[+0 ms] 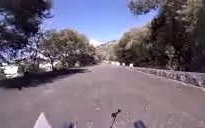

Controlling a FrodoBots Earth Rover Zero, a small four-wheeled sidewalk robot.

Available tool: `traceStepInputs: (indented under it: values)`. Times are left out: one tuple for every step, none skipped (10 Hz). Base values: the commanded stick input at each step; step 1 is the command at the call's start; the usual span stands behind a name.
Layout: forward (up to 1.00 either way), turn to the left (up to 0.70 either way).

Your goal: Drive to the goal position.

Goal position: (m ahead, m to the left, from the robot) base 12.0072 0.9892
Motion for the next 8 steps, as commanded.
traceStepInputs:
  values:
    - [0.85,-0.34]
    - [0.85,-0.34]
    - [0.85,0.0]
    - [0.85,0.0]
    - [0.85,0.0]
    - [0.85,0.0]
    - [0.85,0.0]
    - [0.85,0.0]
